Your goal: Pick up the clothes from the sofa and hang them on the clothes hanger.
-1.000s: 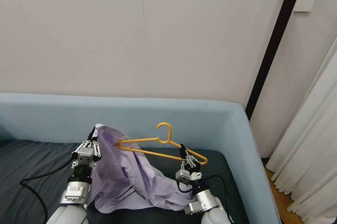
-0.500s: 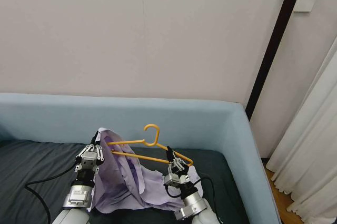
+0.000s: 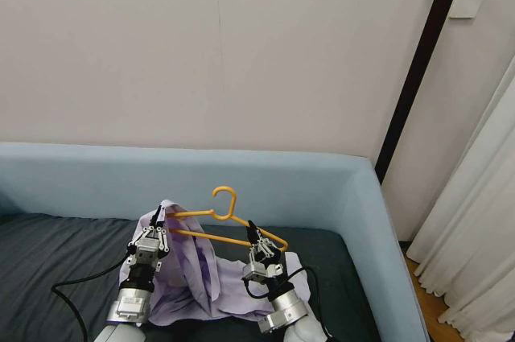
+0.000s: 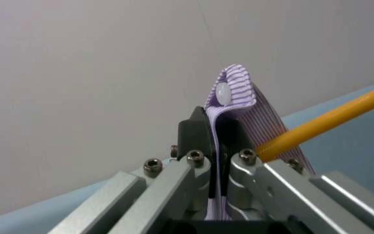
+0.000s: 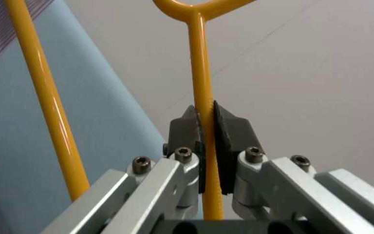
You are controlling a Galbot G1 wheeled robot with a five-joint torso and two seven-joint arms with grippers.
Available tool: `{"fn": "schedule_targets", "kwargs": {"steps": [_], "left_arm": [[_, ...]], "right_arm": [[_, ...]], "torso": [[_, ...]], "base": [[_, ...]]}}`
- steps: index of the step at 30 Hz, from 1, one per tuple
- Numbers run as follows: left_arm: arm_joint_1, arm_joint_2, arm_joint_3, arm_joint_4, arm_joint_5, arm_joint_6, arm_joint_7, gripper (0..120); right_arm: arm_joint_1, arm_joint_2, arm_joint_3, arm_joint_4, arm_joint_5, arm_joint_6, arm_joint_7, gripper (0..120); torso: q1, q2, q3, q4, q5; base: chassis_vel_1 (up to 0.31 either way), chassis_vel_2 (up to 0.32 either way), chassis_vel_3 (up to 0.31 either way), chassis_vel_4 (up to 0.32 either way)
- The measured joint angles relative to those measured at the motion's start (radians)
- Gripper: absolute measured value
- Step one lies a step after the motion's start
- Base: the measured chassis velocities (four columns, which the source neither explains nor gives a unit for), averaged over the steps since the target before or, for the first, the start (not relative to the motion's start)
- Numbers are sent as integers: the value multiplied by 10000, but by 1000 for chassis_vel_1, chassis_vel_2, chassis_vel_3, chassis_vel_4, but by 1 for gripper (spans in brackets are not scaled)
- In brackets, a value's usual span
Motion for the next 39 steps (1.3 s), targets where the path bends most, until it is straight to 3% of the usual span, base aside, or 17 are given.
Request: {"fn": "schedule_targets", "kwargs": {"steps": [11,25,39], "left_arm": [[377,-294,222,-178,267,-634,452,0],[566,-549,468,161,800,-1065,668,0],[621,-732,684,212,961,-1539,890,0]], "right_arm": [[154,29,-289,-125,550,-1085,-269,4],[257,148,-586,688,2141,-781,-79,4],[139,435,-694,524,2117,-259,-10,4]], "torso": [[0,0,0,-1,0],[0,0,0,0,0],[1,-1,-1,-1,0]], "base": [[0,0,0,0],[0,0,0,0],[0,0,0,0]]}}
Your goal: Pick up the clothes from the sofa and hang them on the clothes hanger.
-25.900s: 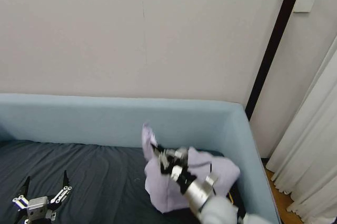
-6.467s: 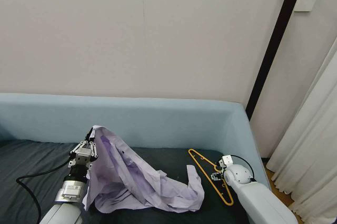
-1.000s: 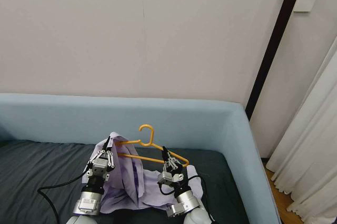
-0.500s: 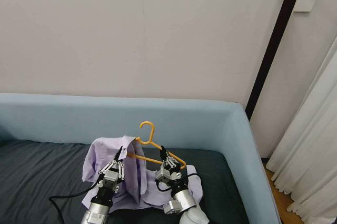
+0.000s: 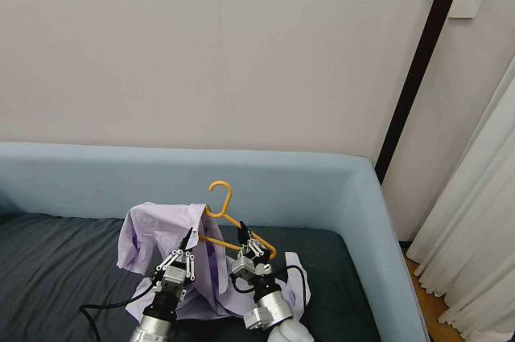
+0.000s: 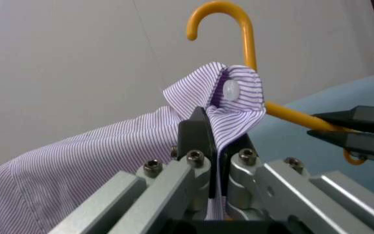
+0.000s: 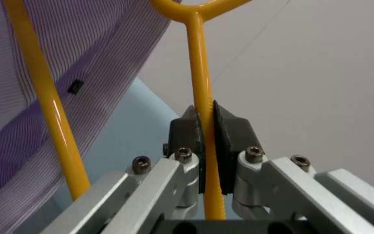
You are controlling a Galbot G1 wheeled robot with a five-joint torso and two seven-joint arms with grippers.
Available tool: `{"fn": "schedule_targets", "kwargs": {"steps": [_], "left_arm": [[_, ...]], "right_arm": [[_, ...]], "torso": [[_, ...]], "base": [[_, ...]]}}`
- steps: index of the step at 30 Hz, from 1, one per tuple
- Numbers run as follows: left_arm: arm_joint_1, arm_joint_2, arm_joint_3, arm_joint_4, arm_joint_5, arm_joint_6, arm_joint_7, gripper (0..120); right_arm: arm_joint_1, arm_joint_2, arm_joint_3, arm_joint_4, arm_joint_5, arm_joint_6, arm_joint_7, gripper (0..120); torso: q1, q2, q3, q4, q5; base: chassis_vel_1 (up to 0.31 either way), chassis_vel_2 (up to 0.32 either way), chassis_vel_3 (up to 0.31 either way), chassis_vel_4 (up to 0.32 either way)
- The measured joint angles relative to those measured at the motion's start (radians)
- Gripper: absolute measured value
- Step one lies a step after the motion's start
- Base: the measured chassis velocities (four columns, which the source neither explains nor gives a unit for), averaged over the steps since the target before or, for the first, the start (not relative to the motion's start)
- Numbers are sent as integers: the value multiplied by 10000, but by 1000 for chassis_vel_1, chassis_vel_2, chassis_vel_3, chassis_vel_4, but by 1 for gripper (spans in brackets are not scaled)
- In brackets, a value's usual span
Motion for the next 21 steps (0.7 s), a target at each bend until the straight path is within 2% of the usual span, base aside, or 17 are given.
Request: {"fn": "schedule_targets", "kwargs": {"steps": [8,10,11,14,15,18,21], "left_arm": [[-16,46,5,618,259,15,-327,0],[-1,28,36,696,268,5,-423,8],[-1,28,36,696,268,5,-423,8],[-18,-21,88,780,277,-123,-578,23],[-18,-21,88,780,277,-123,-578,23],[176,53,-21,568,271,-352,-614,38],[412,255,-146,366,264,-465,-647,46]], "right_arm": [[-27,47,345,9,-18,-6,84,4],[20,-5,535,132,-58,-96,137,4],[20,-5,535,132,-58,-96,137,4],[80,-75,740,359,-188,-124,140,4],[80,-75,740,359,-188,-124,140,4],[243,-179,1074,470,-482,154,25,4],[370,-222,1267,420,-684,389,-14,4]], "torso": [[0,0,0,1,0],[0,0,0,0,0],[0,0,0,0,0],[0,0,1,1,0],[0,0,1,1,0],[0,0,0,0,-1],[-1,1,0,1,0]], "base": [[0,0,0,0],[0,0,0,0],[0,0,0,0],[0,0,0,0],[0,0,0,0],[0,0,0,0],[0,0,0,0]]}}
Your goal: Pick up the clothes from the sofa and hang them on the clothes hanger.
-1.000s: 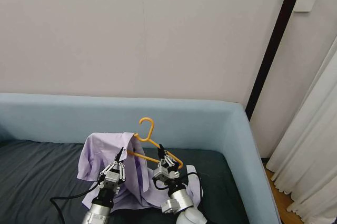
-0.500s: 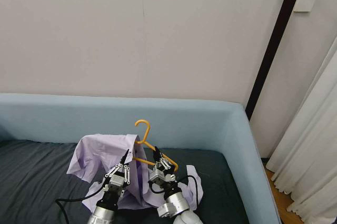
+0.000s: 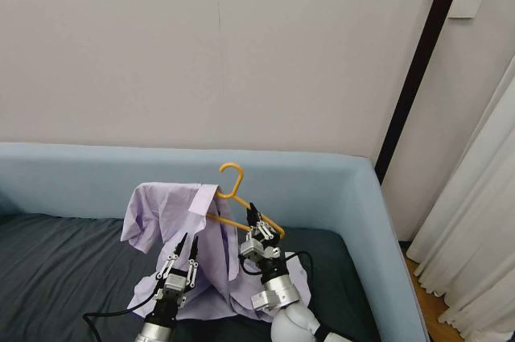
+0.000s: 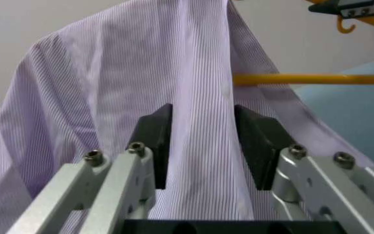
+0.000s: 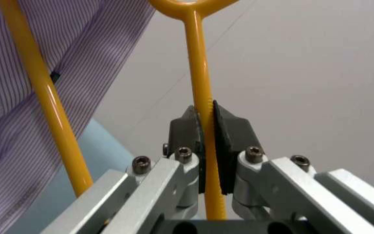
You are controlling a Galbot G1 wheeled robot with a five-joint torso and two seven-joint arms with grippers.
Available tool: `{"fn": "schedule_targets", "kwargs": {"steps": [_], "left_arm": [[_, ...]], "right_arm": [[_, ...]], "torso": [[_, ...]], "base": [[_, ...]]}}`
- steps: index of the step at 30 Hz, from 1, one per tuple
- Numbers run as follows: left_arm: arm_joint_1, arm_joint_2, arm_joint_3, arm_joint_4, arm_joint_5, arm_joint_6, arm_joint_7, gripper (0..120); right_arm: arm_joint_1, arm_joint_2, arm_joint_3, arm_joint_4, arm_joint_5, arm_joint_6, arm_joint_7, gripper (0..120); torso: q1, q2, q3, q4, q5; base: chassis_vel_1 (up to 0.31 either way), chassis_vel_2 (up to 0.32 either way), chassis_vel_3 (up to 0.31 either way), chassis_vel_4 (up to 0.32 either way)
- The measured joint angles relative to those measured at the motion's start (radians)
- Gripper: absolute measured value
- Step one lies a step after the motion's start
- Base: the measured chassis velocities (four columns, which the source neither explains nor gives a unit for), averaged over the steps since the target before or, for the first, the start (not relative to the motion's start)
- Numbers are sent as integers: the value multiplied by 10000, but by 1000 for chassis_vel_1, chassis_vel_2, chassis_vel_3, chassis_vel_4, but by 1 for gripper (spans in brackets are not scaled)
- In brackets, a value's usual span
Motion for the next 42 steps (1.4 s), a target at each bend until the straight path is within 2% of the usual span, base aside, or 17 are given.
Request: {"fn": "schedule_targets", "kwargs": {"steps": [3,10,13,14,16,17,19,20,22,23,24,27,29,33,34,38,42], "left_arm": [[850,844,-520,-374,-21,-562,-85,59],[1871,1804,-1136,-586,-534,-1495,190,79],[2182,2090,-1712,-865,-1669,-2214,1447,94],[2251,2185,-1899,-1007,-2172,-2384,2004,98],[2303,2416,-2217,-1311,-3047,-2520,2681,99],[2303,2416,-2217,-1311,-3047,-2520,2681,99],[1996,3293,-2660,-1846,-5235,-2010,3618,100],[1492,3977,-2893,-1685,-6639,-1765,4812,100],[809,4869,-3002,-1127,-7776,-1460,6710,100],[809,4869,-3002,-1127,-7776,-1460,6710,100],[452,5369,-2962,-762,-8289,-1261,7347,100],[-237,6145,-2813,80,-9079,-945,8391,100],[-417,6317,-2771,300,-9276,-850,8718,100],[-1120,6900,-2616,1188,-10007,-239,10465,100],[-1120,6900,-2616,1188,-10007,-239,10465,100],[-1580,7295,-2511,1869,-10193,483,11959,100],[-1707,7234,-2410,2360,-9841,777,12408,100]], "right_arm": [[193,-162,387,-108,-389,375,-93,4],[251,-290,645,-211,-663,624,-133,4],[224,-313,729,-297,-906,791,-146,4],[206,-321,743,-331,-1018,851,-153,4],[163,-339,758,-392,-1241,948,-161,4],[163,-339,758,-392,-1241,948,-161,4],[-13,-377,707,-459,-1767,1200,-177,4],[-150,-374,630,-494,-2031,1265,-178,4],[-313,-266,621,-609,-2434,1313,-178,4],[-313,-266,621,-609,-2434,1313,-178,4],[-403,-198,665,-690,-2738,1378,-173,4],[-567,-194,693,-808,-3276,1482,-156,4],[-605,-215,690,-830,-3396,1507,-153,4],[-752,-247,610,-927,-3808,1577,-141,4],[-752,-247,610,-927,-3808,1577,-141,4],[-751,-64,449,-995,-4012,1578,-152,4],[-741,127,173,-995,-3829,1540,-164,4]], "torso": [[0,0,0,-1,1],[0,0,0,3,-3],[0,0,-1,2,5],[0,0,0,3,-6],[0,0,0,3,-6],[0,0,0,3,-6],[0,0,0,-2,4],[0,0,0,-3,-4],[1,0,1,-3,-1],[1,0,1,-3,-1],[1,-1,0,-1,-4],[1,-1,0,0,-3],[1,-2,0,0,-4],[1,-2,1,0,-3],[1,-2,1,0,-3],[1,-1,0,1,0],[1,-1,0,0,-1]], "base": [[0,0,0,0],[0,0,0,0],[0,0,0,0],[0,0,0,0],[0,0,0,0],[0,0,0,0],[0,0,0,0],[0,0,0,0],[0,0,0,0],[0,0,0,0],[0,0,0,0],[0,0,0,0],[0,0,0,0],[0,0,0,0],[0,0,0,0],[0,0,0,0],[0,0,0,0]]}}
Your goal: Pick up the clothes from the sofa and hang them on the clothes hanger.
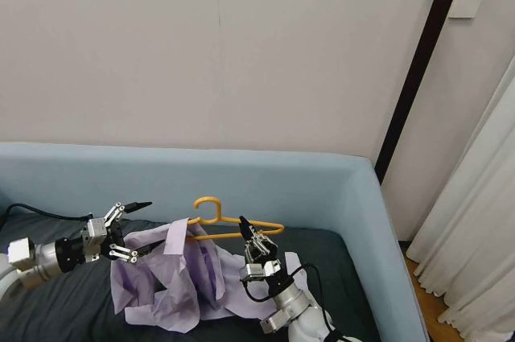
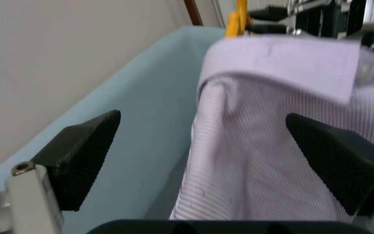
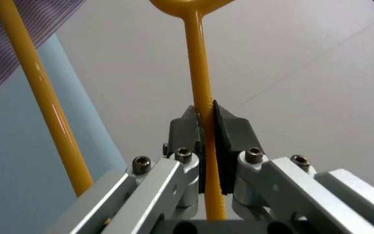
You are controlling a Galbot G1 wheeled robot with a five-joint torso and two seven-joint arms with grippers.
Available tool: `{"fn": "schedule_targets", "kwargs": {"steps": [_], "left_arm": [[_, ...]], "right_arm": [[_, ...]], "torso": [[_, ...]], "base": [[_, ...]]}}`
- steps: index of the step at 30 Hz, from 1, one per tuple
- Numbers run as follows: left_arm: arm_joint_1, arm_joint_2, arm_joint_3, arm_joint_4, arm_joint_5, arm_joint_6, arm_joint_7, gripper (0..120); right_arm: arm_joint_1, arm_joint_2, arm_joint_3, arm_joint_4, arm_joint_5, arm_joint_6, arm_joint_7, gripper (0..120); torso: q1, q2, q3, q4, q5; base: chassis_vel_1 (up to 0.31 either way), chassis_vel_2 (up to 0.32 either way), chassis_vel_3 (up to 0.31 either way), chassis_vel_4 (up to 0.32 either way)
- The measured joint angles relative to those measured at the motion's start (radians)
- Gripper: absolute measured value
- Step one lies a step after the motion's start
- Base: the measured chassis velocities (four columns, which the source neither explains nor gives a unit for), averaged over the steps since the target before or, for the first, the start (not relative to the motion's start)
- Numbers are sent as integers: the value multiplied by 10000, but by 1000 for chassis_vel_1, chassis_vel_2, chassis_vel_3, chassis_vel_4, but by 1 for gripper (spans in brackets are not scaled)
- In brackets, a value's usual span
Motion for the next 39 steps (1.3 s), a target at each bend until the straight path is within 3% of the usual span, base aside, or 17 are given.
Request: {"fn": "schedule_targets", "kwargs": {"steps": [8,22,30,33,38,39], "left_arm": [[40,-256,110,193,571,138,21,96],[-113,-401,-11,548,614,491,2009,43],[-238,-514,-22,744,599,547,2363,20],[-297,-599,-13,905,586,547,2412,5],[-373,-697,19,1047,574,537,2460,4],[-392,-718,26,1076,573,537,2460,4]], "right_arm": [[88,226,-394,-21,311,-69,-5,4],[119,482,-320,-9,-767,429,-10,4],[45,561,-437,-1,-608,498,-2,4],[54,600,-506,17,-513,499,-6,4],[111,603,-602,86,-292,502,-14,4],[118,600,-634,114,-168,505,-13,9]], "torso": [[0,0,0,0,-2],[0,0,0,0,0],[-1,1,0,0,1],[0,1,0,0,1],[0,1,0,0,1],[0,1,0,-1,1]], "base": [[0,0,0,0],[0,0,0,0],[0,0,0,0],[0,0,0,0],[0,0,0,0],[0,0,0,0]]}}
